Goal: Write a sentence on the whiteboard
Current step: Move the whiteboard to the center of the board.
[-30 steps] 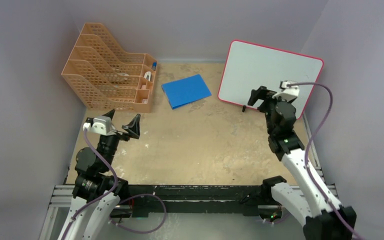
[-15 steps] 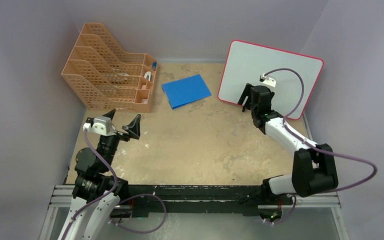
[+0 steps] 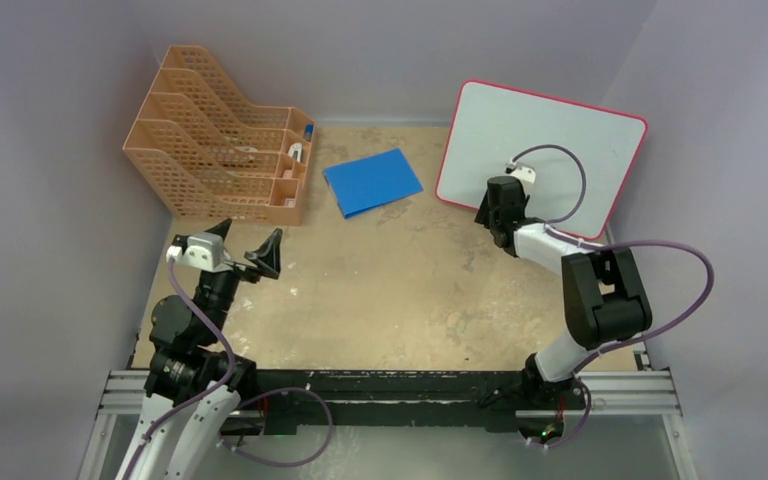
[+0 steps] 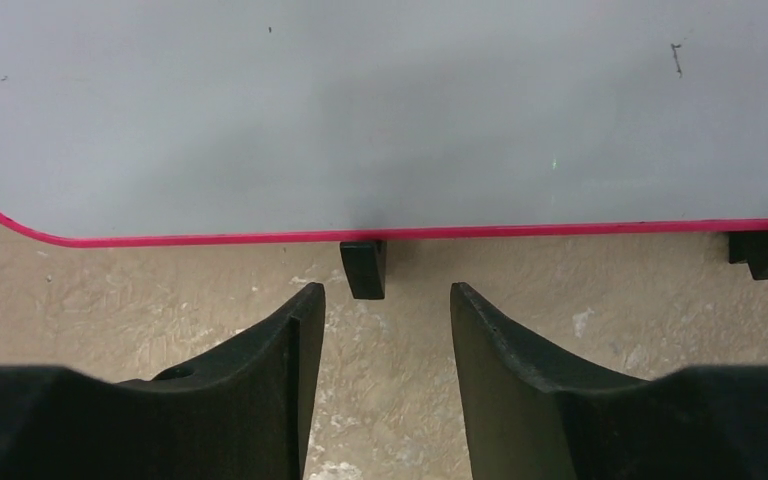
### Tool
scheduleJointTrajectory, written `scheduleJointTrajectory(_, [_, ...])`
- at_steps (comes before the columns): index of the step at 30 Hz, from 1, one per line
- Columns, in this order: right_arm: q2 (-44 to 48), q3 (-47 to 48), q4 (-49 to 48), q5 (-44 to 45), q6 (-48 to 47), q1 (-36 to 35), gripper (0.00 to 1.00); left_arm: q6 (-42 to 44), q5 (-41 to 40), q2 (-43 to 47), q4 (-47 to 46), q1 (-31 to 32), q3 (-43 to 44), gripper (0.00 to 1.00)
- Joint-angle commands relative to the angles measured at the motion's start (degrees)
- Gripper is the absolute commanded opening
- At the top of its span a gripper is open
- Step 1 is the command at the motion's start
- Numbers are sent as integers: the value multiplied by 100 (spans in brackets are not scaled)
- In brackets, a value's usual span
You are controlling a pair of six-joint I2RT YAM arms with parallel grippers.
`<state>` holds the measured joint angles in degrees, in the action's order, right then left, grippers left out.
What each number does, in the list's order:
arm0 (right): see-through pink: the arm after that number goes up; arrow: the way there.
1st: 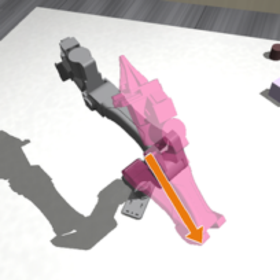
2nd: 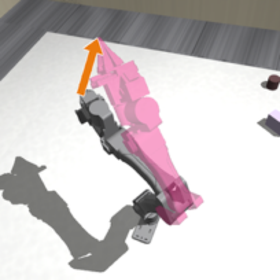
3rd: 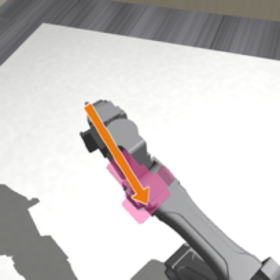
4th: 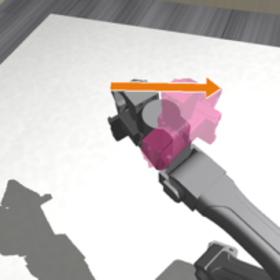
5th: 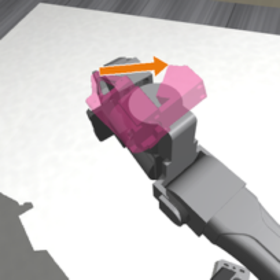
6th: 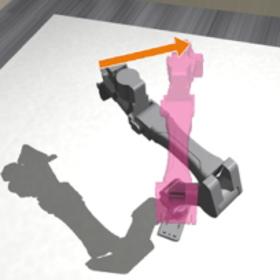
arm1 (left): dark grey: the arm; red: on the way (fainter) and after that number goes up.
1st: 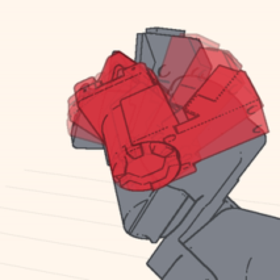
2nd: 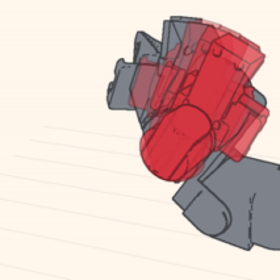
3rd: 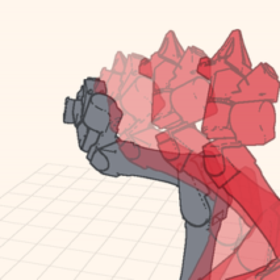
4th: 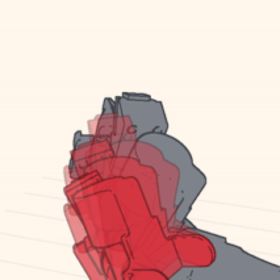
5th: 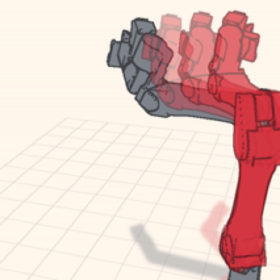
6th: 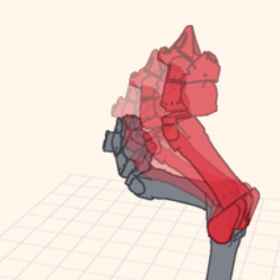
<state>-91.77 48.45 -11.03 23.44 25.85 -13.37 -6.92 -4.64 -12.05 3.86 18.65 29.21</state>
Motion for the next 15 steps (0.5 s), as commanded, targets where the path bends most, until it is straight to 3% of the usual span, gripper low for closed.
scheduleJointTrajectory(1, [-147,303,-338,190,77,1,49,-55,102,22,-299,-37,32,99])
scheduleJointTrajectory(15, [-752,624,-318,340,90,-101,41,-38,138,-34,-391,-37,23,99])
